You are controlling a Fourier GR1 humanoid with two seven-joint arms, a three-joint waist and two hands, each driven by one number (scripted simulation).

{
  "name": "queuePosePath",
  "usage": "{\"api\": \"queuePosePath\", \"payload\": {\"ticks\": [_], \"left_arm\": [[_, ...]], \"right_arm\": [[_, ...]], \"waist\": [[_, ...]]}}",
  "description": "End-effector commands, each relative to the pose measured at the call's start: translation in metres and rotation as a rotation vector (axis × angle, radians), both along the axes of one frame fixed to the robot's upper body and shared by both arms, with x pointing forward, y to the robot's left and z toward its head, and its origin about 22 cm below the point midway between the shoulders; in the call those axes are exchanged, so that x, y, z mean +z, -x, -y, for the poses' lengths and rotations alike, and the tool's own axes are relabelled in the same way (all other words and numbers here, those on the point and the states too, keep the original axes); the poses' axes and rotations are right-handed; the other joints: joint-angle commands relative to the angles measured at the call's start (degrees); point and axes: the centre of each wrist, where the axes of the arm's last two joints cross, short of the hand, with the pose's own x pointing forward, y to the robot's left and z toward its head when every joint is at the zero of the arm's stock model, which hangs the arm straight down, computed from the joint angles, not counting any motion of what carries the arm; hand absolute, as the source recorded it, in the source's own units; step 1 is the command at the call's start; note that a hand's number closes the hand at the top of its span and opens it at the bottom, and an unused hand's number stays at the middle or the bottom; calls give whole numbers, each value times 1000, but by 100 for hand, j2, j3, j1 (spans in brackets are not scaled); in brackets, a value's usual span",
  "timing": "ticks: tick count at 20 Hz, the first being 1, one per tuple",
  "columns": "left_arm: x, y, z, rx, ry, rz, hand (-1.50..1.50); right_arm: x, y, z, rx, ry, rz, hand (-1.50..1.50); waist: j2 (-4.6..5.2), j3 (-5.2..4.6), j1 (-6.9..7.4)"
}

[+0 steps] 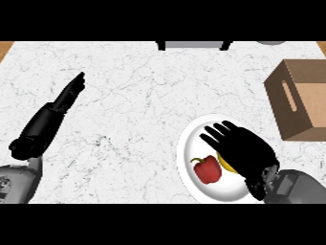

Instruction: Pick the lemon from the plate and place it in the cardboard box

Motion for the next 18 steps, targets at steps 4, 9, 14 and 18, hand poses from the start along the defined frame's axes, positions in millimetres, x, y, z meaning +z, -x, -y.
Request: {"api": "queuePosePath", "payload": {"ticks": [4, 9, 14, 18], "left_arm": [[7, 3, 0, -10, -2, -3, 0], [9, -24, -11, -6, 10, -5, 0], [17, -3, 7, -14, 3, 18, 0], [-3, -11, -4, -8, 5, -11, 0]], "right_arm": [[-12, 0, -2, -44, 37, 38, -150], [-25, -23, 8, -32, 54, 23, -150], [-52, -36, 25, -11, 34, -10, -150], [-49, -23, 18, 120, -19, 26, 150]], "waist": [[-1, -1, 0], [8, -1, -9], [7, 2, 39], [8, -1, -1]]}}
